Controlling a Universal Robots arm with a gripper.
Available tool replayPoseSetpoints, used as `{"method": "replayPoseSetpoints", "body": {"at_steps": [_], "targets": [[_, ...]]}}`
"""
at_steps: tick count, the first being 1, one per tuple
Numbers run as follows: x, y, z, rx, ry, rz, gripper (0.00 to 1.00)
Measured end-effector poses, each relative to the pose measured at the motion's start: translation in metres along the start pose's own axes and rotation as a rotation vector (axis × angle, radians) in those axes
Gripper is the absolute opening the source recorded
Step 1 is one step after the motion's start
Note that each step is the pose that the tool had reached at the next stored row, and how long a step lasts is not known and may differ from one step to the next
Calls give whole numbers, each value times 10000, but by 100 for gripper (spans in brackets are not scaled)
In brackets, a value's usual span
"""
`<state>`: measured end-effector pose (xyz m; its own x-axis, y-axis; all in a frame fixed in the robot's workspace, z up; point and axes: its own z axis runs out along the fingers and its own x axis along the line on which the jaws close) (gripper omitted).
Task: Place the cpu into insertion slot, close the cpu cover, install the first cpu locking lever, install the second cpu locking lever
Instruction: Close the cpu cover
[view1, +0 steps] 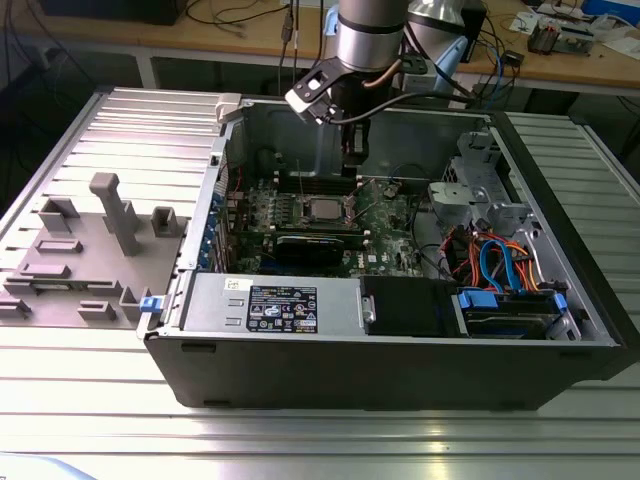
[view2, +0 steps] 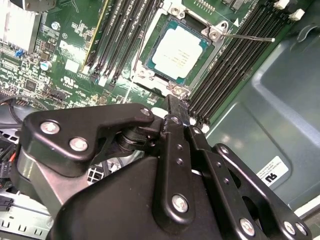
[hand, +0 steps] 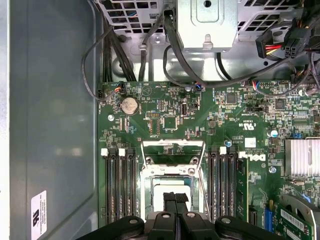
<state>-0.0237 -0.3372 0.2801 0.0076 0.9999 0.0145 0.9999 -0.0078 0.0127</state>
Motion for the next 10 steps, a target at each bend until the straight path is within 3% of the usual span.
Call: {"method": "replayPoseSetpoints", "body": {"at_steps": [10], "targets": [[0, 12, 0, 0, 0, 0, 11]]}}
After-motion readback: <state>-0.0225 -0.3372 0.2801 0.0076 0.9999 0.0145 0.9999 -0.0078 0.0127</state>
